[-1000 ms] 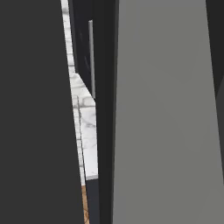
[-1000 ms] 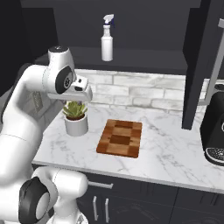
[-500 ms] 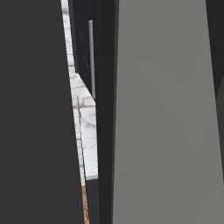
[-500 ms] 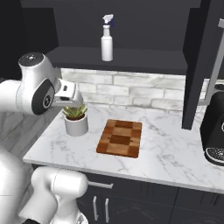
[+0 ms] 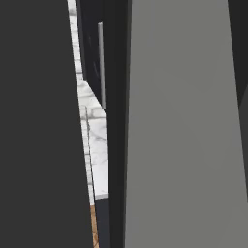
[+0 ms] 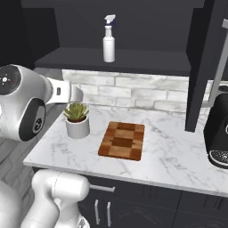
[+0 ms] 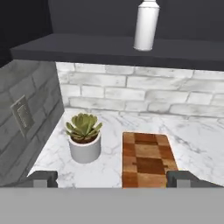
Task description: Grab the spray bottle from the cabinet, then place it next to the cutting board for sanitizing. Then grab the dish brush from the countertop next to the sink and place it next to the cutting board.
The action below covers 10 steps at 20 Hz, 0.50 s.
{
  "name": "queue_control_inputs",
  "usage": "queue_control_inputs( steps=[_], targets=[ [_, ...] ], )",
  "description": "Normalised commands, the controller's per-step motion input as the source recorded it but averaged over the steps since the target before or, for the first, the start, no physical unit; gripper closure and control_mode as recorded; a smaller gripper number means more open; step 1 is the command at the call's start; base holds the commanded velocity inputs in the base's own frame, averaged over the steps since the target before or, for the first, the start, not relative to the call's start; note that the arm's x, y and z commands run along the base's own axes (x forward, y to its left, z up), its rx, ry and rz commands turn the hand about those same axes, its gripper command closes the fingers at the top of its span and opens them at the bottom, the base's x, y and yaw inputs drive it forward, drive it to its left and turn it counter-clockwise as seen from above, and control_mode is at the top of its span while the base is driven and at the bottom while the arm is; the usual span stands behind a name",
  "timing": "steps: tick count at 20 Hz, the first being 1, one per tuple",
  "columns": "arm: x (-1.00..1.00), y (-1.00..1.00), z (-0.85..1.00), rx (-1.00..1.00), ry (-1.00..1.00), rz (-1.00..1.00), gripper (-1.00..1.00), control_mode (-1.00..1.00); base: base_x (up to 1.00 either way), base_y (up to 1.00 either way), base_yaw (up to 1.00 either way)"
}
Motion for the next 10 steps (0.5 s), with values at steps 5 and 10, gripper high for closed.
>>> queue_control_inputs(
  steps=[5,10],
  targets=[
    [-0.03,-0.28,0.88,0.0,-0.32,0.0,-1.0,-1.0,0.0,0.0,0.0],
    [0.0,-0.19,0.8,0.0,-0.33,0.0,-1.0,-1.0,0.0,0.0,0.0]
  ],
)
